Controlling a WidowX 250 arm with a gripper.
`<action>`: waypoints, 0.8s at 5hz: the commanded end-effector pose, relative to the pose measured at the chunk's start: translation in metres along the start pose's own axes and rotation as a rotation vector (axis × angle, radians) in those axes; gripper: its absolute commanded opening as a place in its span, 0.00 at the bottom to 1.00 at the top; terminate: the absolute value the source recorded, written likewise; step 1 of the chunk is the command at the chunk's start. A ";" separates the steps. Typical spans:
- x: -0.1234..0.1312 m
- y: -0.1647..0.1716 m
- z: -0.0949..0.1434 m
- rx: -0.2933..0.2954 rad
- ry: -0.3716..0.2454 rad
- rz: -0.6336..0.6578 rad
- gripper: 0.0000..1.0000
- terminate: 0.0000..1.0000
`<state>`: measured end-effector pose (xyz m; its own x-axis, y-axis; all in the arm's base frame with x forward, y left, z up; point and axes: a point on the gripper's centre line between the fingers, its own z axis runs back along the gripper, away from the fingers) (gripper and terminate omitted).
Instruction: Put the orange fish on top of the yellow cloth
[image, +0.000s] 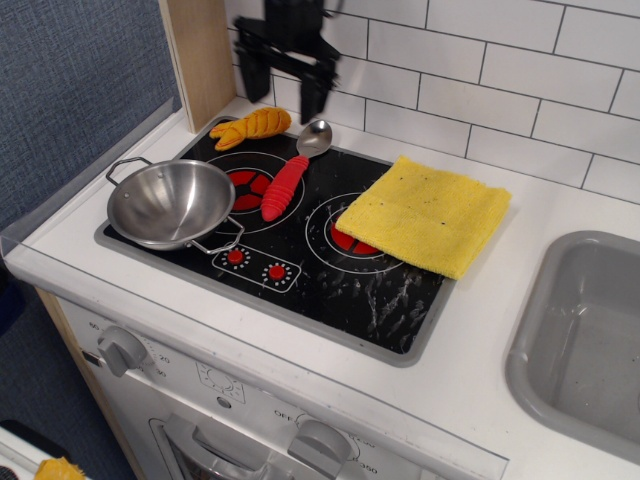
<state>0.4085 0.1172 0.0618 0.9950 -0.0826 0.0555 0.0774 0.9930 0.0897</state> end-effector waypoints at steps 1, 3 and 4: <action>0.005 0.038 0.017 0.010 -0.048 0.023 1.00 0.00; 0.011 0.042 0.001 -0.003 -0.026 -0.050 1.00 0.00; 0.010 0.044 -0.009 -0.020 -0.006 -0.048 1.00 0.00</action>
<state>0.4186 0.1511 0.0306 0.9894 -0.1450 -0.0050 0.1451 0.9886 0.0401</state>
